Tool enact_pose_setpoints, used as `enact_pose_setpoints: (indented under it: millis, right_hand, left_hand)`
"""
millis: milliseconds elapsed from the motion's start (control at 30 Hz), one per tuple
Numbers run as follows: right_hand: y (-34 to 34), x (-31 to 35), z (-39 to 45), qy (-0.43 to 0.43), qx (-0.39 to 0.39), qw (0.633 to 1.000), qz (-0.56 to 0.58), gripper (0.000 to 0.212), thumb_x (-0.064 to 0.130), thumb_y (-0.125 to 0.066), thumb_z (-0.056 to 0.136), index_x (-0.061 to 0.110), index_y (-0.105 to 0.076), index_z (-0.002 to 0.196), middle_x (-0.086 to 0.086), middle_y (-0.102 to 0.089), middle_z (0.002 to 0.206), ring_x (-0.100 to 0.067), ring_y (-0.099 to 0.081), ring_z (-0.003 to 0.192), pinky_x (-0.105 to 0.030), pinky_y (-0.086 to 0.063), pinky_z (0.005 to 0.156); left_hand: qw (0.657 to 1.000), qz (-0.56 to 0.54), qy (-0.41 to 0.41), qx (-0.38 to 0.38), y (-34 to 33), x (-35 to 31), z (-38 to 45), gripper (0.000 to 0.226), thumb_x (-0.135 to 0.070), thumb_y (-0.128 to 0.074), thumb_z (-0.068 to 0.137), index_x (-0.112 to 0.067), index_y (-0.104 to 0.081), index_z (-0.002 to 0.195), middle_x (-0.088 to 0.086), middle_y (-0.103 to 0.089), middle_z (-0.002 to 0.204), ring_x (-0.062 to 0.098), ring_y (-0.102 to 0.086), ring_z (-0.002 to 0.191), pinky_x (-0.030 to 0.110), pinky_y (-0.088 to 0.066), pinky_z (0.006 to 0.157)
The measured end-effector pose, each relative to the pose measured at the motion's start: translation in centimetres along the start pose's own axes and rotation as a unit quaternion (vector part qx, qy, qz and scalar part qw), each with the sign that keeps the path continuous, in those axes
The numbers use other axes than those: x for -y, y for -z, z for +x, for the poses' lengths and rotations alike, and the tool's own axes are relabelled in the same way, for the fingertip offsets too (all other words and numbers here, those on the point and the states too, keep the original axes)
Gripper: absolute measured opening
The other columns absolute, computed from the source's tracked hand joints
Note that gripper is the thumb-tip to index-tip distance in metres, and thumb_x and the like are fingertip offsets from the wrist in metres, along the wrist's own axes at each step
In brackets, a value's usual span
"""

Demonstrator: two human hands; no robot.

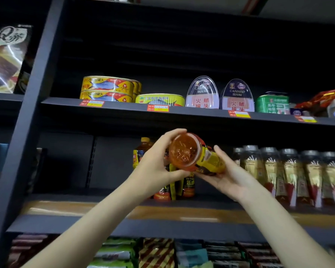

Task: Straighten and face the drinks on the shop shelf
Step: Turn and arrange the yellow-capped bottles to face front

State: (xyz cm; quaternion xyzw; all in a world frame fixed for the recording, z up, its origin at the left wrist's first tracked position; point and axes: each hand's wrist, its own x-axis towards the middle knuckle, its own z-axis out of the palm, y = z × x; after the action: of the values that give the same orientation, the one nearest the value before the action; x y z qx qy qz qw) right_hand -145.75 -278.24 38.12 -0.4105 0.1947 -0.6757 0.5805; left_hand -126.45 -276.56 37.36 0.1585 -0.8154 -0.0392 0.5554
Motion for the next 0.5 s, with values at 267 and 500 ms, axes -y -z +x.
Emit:
enact_pose_setpoints:
  millis: [267, 500]
  right_hand:
    - [-0.1, -0.2, -0.1, 0.214, -0.025, 0.972, -0.091, 0.055, 0.020, -0.072, 0.073, 0.010, -0.054, 0.124, -0.010, -0.069, 0.107, -0.023, -0.068, 0.099, -0.043, -0.055, 0.086]
    - [-0.2, 1.8, -0.9, 0.048, 0.043, 0.997, -0.052, 0.040, 0.012, -0.068, 0.077, 0.012, -0.056, 0.115, -0.025, -0.058, 0.117, -0.042, -0.060, 0.103, -0.053, -0.053, 0.084]
  left_hand:
    - [0.923, -0.296, 0.242, -0.032, -0.8, 0.5, -0.5, 0.061, -0.028, -0.073, 0.072, -0.024, -0.043, 0.126, 0.008, -0.055, 0.120, 0.020, -0.066, 0.098, 0.032, -0.058, 0.077]
    - [0.988, -0.101, 0.103, -0.051, 0.5, 1.3, -0.4, 0.063, -0.027, -0.075, 0.064, -0.037, -0.047, 0.119, -0.008, -0.052, 0.121, 0.008, -0.055, 0.110, 0.016, -0.053, 0.079]
